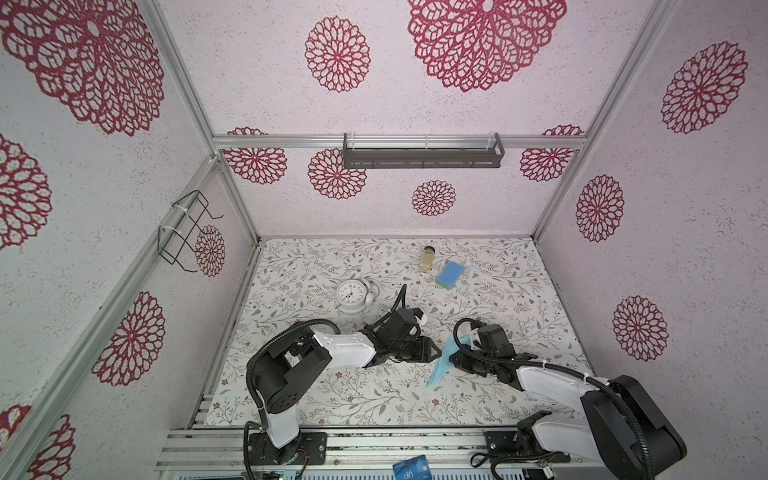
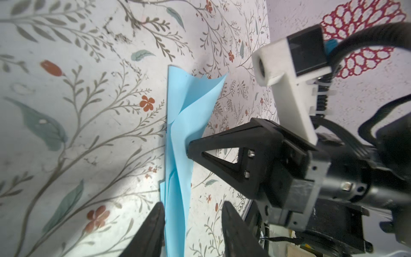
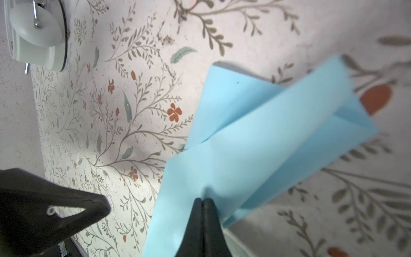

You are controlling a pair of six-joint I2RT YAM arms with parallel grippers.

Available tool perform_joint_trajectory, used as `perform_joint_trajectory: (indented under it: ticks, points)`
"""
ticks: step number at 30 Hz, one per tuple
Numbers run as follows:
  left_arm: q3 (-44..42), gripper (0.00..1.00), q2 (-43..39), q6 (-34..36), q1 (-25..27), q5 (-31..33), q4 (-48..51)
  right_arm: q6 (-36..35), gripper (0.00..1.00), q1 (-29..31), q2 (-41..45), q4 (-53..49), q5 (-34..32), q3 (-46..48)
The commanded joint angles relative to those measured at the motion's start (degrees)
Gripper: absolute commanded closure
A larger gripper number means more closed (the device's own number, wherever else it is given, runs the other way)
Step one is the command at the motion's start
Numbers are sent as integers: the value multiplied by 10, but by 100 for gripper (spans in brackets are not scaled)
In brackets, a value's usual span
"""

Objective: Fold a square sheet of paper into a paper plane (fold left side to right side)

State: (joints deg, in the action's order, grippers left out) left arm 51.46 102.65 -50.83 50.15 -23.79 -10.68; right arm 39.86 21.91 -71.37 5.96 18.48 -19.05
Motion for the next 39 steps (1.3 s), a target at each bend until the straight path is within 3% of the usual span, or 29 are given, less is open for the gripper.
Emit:
perform_joint_trajectory:
  ticks: [1, 20, 39]
  points:
    - [-1, 55, -17, 25, 6, 12, 42, -14, 100, -4, 0, 1, 2, 6]
    - [60, 55, 17, 67, 85, 114, 172, -15, 100, -5, 0, 1, 3, 10]
    - [106, 64, 62, 80, 107, 173, 256, -10, 100, -6, 11, 6, 16, 13]
